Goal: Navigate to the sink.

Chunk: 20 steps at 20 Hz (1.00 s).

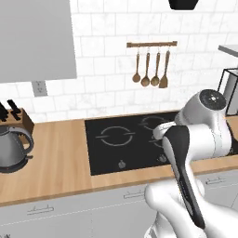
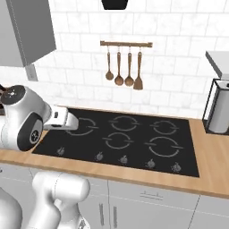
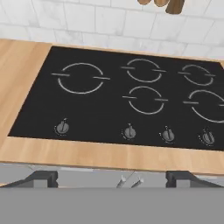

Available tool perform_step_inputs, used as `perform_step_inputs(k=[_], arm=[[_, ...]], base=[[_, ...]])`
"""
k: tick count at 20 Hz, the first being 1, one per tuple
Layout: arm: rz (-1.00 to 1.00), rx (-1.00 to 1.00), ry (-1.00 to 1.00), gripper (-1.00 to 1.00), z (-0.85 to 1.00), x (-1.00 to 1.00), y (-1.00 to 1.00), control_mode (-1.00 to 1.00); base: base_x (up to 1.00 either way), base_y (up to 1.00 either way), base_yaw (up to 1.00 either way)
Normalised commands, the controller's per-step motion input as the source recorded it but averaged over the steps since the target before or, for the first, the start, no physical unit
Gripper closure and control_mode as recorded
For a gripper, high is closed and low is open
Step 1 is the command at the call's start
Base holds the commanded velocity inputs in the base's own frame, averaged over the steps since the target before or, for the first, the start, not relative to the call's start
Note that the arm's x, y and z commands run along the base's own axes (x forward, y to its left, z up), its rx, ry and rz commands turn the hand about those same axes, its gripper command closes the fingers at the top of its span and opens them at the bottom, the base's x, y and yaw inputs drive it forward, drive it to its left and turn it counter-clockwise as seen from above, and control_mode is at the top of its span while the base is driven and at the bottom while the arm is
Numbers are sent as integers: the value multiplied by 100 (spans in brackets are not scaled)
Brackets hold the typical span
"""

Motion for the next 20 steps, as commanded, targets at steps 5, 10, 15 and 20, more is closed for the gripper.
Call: perform_step_inputs(k=[5,10,15,20], arm=[[0,0,0,-100,0,0,0,100],[0,0,0,-100,0,0,0,100],[0,0,0,-100,0,0,0,100],[0,0,0,-100,0,0,0,100]], base=[[-63,-80,-16],[-12,-70,-70],[0,-18,-94],[0,0,-100]])
